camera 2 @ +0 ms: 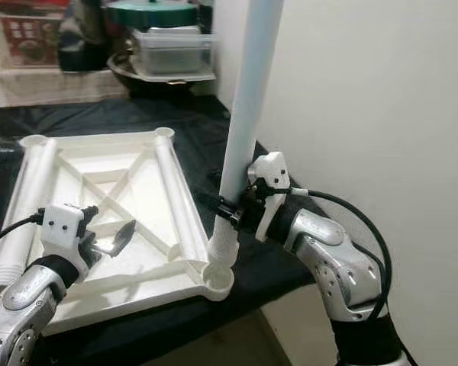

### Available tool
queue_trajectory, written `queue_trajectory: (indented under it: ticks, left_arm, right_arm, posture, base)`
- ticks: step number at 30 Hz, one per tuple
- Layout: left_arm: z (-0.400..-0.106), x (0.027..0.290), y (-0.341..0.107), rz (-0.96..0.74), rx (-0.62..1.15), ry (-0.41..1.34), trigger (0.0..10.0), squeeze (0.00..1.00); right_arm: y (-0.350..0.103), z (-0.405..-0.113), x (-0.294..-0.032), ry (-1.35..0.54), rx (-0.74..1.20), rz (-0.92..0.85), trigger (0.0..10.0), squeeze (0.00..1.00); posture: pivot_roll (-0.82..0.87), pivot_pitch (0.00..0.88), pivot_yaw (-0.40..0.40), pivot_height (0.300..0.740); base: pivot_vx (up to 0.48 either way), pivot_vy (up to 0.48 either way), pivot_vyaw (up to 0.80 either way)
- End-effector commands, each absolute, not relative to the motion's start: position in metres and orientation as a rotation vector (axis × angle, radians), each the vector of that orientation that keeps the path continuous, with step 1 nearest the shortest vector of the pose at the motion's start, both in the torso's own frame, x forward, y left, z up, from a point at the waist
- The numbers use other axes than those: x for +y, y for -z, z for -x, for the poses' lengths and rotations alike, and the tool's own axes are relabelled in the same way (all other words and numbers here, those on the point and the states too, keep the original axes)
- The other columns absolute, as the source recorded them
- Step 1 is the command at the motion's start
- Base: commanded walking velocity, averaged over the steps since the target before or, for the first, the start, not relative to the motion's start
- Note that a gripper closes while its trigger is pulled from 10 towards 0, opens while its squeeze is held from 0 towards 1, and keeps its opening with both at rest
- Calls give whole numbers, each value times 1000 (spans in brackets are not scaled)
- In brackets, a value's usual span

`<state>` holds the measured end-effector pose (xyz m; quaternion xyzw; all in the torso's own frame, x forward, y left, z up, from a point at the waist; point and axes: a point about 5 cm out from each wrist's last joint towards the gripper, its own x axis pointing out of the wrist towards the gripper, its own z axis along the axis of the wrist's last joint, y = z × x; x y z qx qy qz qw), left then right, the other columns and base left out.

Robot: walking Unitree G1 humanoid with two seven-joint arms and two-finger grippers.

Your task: Building children table

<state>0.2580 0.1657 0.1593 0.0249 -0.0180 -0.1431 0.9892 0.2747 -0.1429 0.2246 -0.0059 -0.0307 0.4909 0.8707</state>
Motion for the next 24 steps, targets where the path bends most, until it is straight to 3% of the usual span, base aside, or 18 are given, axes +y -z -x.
queue_trajectory:
  ticks: [1,17,24]
  left_arm:
    - [-258,166,-154,-56,-20,289,10000,0]
    - [-255,168,-153,-62,-23,279,10000,0]
    - [-257,162,-153,-56,-28,289,10000,0]
  right_arm:
    - [-224,-265,-142,-1107,-73,34,10000,0]
    - [-207,-258,-149,-1190,-32,158,10000,0]
    - [-200,-271,-138,-1155,-77,208,10000,0]
  posture:
    - [25,0,-95,740]
    - [33,0,-105,740]
    - [38,0,-108,740]
  base:
    - [0,0,0]
    - [0,0,0]
    - [0,0,0]
